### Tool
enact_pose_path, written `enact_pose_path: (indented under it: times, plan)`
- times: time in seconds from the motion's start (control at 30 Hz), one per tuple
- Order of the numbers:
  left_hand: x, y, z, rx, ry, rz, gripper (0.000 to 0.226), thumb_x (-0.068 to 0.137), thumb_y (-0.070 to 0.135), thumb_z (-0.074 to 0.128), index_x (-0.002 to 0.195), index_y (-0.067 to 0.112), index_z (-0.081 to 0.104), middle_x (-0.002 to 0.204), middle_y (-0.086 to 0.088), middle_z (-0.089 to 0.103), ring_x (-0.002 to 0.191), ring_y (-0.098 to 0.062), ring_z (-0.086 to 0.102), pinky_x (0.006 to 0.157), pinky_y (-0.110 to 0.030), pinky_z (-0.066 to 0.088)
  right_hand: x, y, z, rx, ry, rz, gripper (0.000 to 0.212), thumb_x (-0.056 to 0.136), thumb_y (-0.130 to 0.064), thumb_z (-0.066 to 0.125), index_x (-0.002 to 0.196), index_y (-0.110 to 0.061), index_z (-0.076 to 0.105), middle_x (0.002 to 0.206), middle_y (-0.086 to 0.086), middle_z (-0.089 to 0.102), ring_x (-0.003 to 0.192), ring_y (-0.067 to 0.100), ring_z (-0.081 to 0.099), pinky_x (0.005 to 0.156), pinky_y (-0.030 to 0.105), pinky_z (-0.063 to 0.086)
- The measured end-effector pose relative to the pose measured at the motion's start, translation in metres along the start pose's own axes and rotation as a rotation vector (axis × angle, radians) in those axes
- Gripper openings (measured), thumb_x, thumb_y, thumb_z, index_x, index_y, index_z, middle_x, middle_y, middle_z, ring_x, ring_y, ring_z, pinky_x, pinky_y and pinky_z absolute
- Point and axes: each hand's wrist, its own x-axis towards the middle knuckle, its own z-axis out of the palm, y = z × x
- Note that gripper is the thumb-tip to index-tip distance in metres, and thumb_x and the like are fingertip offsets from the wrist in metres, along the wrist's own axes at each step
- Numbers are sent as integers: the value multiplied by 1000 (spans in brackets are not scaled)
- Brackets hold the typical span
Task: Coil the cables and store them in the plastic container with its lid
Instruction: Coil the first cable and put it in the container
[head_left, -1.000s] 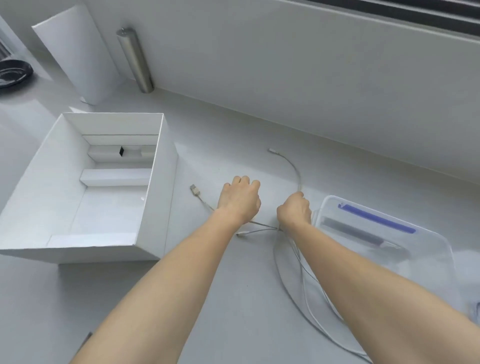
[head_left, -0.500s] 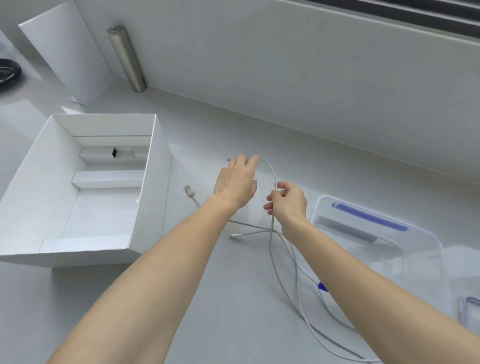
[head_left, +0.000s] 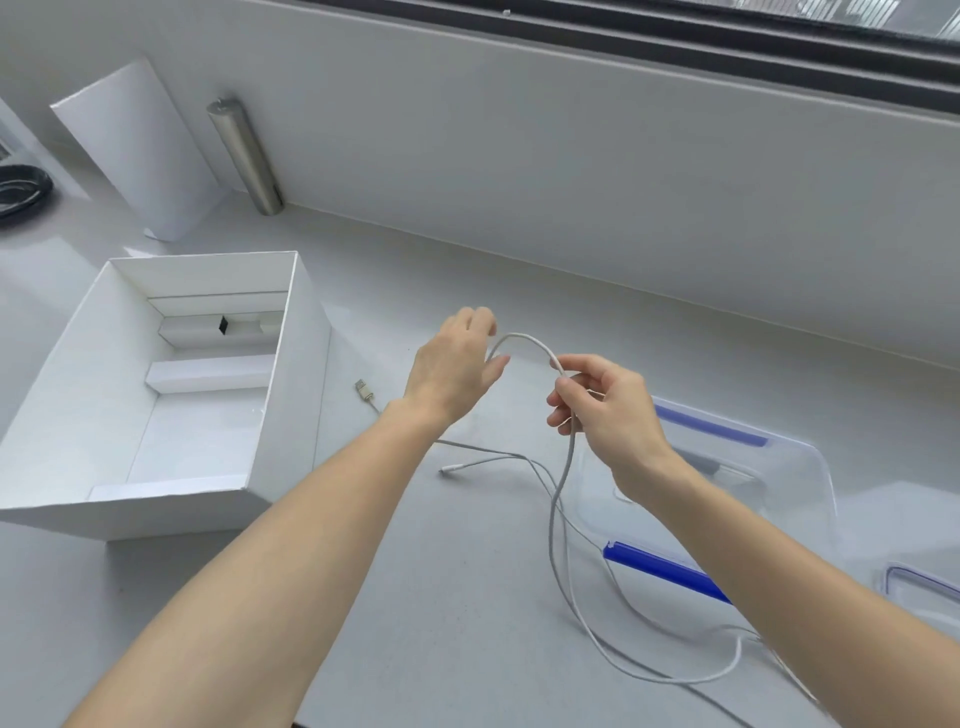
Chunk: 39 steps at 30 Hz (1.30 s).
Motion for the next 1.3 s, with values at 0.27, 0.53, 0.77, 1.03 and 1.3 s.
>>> enact_pose_path:
  times: [0.27, 0.53, 0.77, 1.03, 1.3]
  plan:
    - [-9, 24, -22, -65, 108, 172, 20, 95, 18, 50, 99, 4, 63, 83, -13, 63, 78, -31, 56, 66, -40, 45, -33, -19, -38, 47, -61, -95, 21, 93, -3, 50, 108, -10, 64, 71, 7, 62, 51, 9, 60, 59, 28, 52]
    - [-23, 72, -51, -213, 86, 136, 21, 95, 18, 50, 84, 7, 63, 72, -4, 67, 62, -30, 55, 65, -34, 48, -65, -27, -89, 128, -162, -127, 17, 94, -5, 51, 98, -12, 66, 65, 6, 56, 53, 17, 56, 60, 28, 51]
    - [-26, 122, -73, -260, 109, 166, 22, 94, 16, 50, 81, 5, 64, 71, -2, 65, 65, -30, 59, 71, -40, 52, -93, -14, -127, 257, -294, -124, 20, 95, -6, 47, 104, 1, 63, 65, 5, 55, 60, 17, 55, 62, 25, 50]
    - [-31, 149, -97, -385, 70, 78, 22, 94, 9, 47, 80, 3, 62, 69, -9, 67, 50, -17, 57, 55, -28, 55, -112, -2, -180, 365, -300, -80, 25, 84, -19, 53, 96, -1, 64, 66, 7, 54, 59, 19, 54, 62, 30, 50]
    - [-50, 162, -89, -777, -26, -140, 27, 96, 6, 42, 75, 8, 58, 68, -12, 65, 43, -10, 57, 46, -20, 49, -123, 23, -200, 390, -153, -64, 26, 83, -24, 54, 92, -2, 65, 63, 7, 53, 56, 20, 51, 60, 30, 49]
